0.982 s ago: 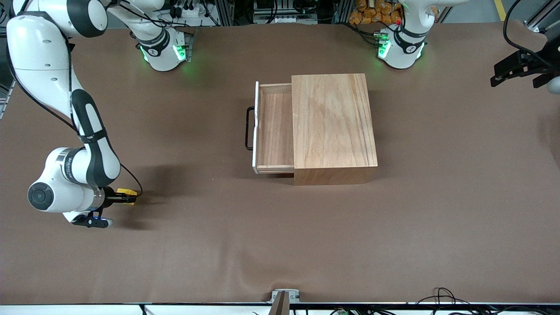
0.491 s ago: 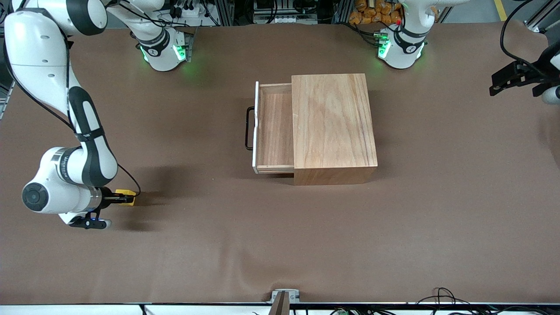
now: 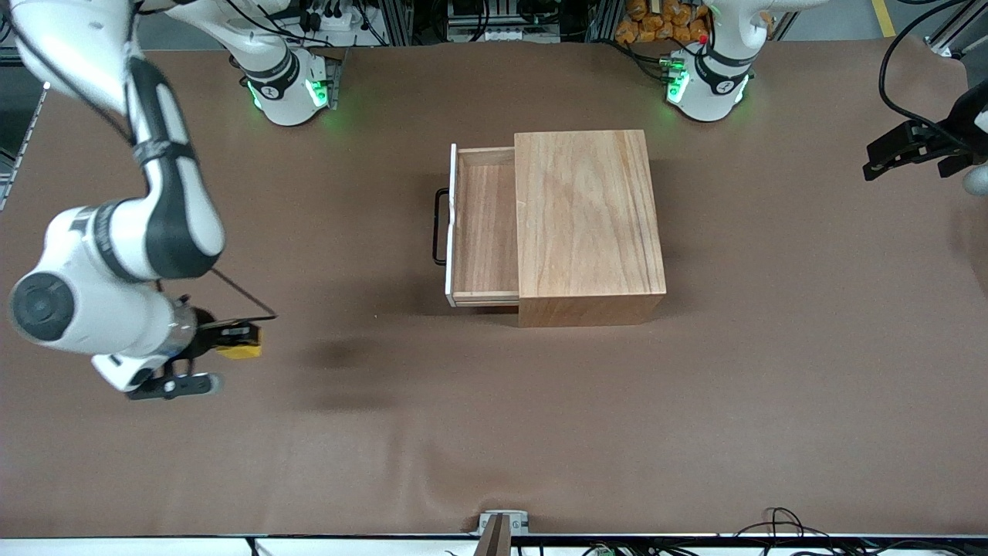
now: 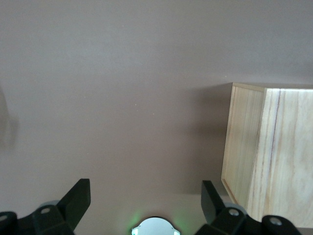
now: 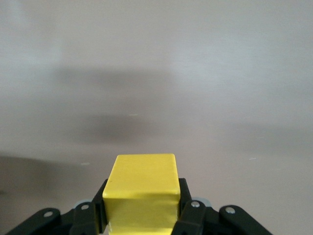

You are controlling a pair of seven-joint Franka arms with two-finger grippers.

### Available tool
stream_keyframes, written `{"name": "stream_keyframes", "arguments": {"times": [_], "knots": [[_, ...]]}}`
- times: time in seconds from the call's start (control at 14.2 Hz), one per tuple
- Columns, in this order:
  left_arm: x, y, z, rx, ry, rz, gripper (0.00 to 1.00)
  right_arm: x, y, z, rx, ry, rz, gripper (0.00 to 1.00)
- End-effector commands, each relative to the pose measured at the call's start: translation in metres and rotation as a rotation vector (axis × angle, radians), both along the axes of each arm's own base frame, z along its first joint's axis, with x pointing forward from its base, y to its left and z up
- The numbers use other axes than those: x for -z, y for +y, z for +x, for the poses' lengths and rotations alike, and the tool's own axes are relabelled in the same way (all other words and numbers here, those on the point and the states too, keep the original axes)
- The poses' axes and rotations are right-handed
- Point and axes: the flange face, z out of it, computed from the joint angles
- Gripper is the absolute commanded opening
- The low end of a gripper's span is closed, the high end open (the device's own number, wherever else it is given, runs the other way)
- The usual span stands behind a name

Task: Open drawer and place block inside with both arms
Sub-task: 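Carry the yellow cube with the right gripper over the open drawer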

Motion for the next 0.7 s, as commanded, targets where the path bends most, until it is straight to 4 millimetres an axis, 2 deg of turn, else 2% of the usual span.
{"name": "stream_keyframes", "arguments": {"times": [0.0, 0.14, 0.35, 0.63], "knots": [[-0.004, 0.0, -0.002, -0.026, -0.015, 0.001, 1.0, -0.006, 0.083, -0.024, -0.038, 0.003, -0.002, 0.0], [-0.003, 0.001, 0.0, -0.009, -0.013, 0.0, 1.0, -0.013, 0.15, -0.051, -0.088, -0.002, 0.006, 0.0], [-0.003, 0.0, 0.001, 0.01, -0.02, -0.003, 1.0, -0.011, 0.23, -0.093, 0.046, 0.035, 0.03, 0.0], [-0.004, 0.004, 0.002, 0.019, -0.026, -0.004, 1.0, -0.005, 0.301, -0.139, 0.043, 0.041, 0.032, 0.0]]}}
